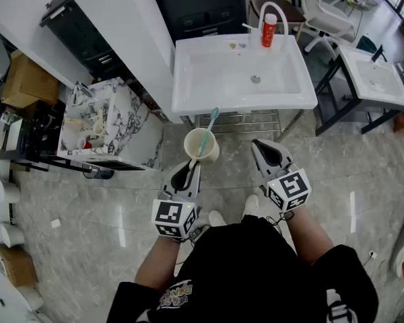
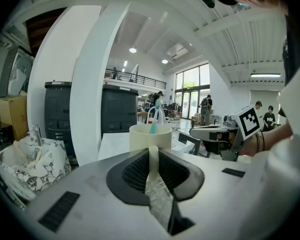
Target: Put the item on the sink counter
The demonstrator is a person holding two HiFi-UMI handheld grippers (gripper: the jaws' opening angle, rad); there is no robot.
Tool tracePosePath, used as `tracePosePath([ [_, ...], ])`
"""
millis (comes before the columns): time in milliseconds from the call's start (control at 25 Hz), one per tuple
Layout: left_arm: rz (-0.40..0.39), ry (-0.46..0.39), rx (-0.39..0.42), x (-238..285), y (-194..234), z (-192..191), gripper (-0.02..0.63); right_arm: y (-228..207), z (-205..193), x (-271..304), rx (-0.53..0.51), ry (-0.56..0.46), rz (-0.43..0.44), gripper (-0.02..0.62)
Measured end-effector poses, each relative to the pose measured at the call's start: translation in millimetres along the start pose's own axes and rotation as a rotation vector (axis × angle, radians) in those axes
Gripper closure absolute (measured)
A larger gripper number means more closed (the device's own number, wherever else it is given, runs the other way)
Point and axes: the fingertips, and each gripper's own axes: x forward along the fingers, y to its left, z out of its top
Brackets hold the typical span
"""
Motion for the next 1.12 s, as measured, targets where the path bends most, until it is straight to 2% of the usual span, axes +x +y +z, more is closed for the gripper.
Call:
tracePosePath([
  [680,0.002,-0.01,-0.009,-6,8,1,0.56,10,2,6,-0.015,0.003,0.01,0.541],
  [1120,0.008,-0.012,-0.004,-24,35,-5,0.561,33,3,26,-0.013,0.006,0.017,0.541],
])
